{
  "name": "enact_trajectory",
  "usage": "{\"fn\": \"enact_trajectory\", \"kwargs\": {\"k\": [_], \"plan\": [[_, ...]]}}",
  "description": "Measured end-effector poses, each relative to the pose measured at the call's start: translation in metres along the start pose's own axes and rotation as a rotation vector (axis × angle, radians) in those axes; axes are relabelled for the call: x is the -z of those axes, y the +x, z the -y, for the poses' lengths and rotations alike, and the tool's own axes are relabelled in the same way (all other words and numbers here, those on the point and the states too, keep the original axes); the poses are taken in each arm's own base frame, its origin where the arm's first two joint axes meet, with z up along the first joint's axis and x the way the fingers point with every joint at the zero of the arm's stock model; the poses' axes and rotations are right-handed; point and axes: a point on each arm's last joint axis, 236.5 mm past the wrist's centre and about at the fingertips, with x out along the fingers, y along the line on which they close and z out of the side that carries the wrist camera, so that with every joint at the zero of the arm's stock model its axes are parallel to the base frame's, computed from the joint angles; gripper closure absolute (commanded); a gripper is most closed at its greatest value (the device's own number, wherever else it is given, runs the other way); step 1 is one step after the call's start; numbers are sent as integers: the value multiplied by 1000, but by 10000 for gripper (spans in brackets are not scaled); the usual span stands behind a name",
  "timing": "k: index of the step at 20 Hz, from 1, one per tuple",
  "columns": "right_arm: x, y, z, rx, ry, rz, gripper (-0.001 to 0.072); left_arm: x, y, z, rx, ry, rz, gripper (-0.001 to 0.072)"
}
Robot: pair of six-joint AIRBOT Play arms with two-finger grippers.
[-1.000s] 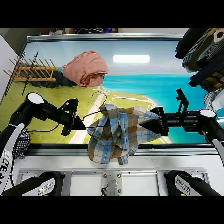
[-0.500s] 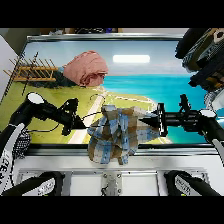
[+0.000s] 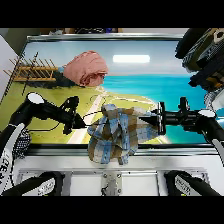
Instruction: Fold the clothes and pants, and hang the long-sleeved shirts on hangers.
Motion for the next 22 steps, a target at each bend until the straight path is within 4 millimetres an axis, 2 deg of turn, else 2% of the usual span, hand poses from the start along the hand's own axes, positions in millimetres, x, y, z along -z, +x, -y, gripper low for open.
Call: {"fn": "enact_trajectory", "kwargs": {"k": [5, 8, 10, 16, 20, 22], "plan": [[2, 0, 1, 5, 3, -7, 698, 3, -1, -8, -36, -167, -10, 237], [0, -1, 1, 5, 15, -3, 699, 5, -12, -24, -98, -292, 1, 237], [-2, -1, 0, 7, 25, -3, 699, 3, -30, -40, -165, -394, 25, 238], [-17, -4, -4, 26, 42, -7, 699, -6, -100, -81, -359, -650, 135, 239], [-27, -7, 0, 82, 45, -24, 699, 12, -145, -87, -529, -828, 159, 237], [-33, -8, 1, 108, 49, -29, 698, 24, -152, -76, -585, -971, 185, 232]]}}
